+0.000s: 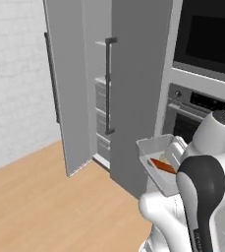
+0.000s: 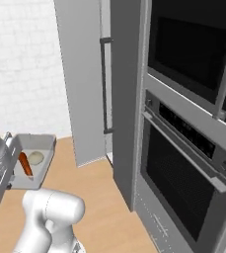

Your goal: Take the meat container that has the chicken drumstick and place it on the second highest rack of the freezer. Then take the vegetable container that has the carrot and garlic and place it on the highest rack of the freezer.

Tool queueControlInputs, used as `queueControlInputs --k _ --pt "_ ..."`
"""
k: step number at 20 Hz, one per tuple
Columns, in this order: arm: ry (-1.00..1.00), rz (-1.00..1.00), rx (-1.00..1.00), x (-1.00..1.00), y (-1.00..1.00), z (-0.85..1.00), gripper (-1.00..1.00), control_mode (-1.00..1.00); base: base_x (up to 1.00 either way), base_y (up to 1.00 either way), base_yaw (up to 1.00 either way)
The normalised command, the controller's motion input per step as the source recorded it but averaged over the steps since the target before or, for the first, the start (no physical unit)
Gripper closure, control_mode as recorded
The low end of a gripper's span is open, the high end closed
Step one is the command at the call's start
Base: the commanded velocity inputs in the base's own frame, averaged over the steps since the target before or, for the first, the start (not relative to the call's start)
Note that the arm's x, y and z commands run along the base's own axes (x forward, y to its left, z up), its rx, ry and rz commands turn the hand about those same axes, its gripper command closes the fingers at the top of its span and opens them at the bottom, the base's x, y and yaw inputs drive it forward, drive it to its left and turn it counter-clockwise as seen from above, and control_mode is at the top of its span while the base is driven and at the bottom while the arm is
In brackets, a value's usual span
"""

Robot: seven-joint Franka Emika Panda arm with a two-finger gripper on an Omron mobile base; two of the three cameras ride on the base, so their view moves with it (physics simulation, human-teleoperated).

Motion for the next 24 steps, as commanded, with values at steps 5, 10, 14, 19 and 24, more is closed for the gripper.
queueControlInputs --k 5,10,14,19,24 --pt "0.0 0.0 0.0 0.0 0.0 0.0 1.0 1.0 1.0 0.8 -0.24" --pt "0.0 0.0 0.0 0.0 0.0 0.0 1.0 1.0 0.79 1.0 -0.42" --pt "0.0 0.0 0.0 0.0 0.0 0.0 1.0 1.0 0.23 1.0 -0.42" --pt "0.0 0.0 0.0 0.0 0.0 0.0 1.0 1.0 0.29 1.0 -0.52" --pt "0.0 0.0 0.0 0.0 0.0 0.0 1.0 1.0 0.27 0.87 -0.45"
